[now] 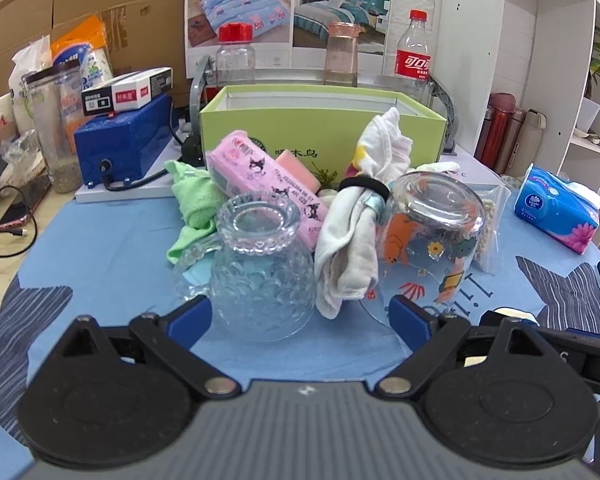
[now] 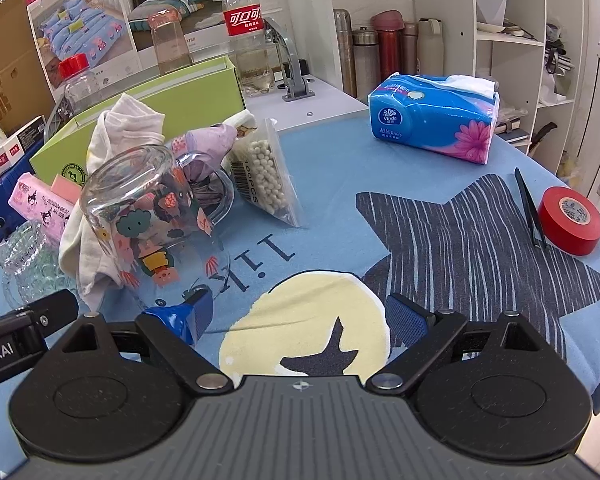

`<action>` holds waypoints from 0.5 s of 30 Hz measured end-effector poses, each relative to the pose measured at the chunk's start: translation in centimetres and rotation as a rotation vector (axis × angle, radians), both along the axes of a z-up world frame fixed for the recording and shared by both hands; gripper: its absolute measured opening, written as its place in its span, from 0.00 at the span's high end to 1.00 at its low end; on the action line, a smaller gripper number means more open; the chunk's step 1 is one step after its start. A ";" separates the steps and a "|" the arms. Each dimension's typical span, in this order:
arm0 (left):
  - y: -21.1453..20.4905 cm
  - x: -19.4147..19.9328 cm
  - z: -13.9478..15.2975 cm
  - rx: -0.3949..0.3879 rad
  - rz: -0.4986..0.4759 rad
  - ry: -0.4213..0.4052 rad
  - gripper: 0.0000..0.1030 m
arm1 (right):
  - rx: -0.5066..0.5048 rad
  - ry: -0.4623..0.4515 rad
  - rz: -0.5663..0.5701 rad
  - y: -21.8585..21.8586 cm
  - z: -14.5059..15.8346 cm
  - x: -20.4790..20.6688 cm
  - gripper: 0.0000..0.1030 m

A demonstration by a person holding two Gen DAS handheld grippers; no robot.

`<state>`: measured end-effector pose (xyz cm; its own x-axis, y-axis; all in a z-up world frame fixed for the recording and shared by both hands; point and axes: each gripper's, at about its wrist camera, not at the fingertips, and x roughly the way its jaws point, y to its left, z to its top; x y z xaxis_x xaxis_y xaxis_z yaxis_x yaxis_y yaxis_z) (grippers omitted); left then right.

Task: Organize soft objects

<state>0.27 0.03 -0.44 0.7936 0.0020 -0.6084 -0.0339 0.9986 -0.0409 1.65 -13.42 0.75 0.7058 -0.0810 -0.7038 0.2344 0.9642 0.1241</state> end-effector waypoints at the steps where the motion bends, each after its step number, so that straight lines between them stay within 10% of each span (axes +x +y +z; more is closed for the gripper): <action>1: 0.0 0.0 0.0 0.001 0.000 0.001 0.12 | 0.000 0.001 0.001 0.0 0.0 0.0 0.22; 15: 0.2 0.3 -0.1 -0.006 0.003 0.013 0.12 | 0.000 0.006 0.007 0.2 -0.2 0.1 0.22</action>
<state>0.53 0.27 -0.58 0.7856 0.0003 -0.6187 -0.0371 0.9982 -0.0467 1.75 -13.26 0.55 0.7022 -0.0762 -0.7079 0.2287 0.9657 0.1230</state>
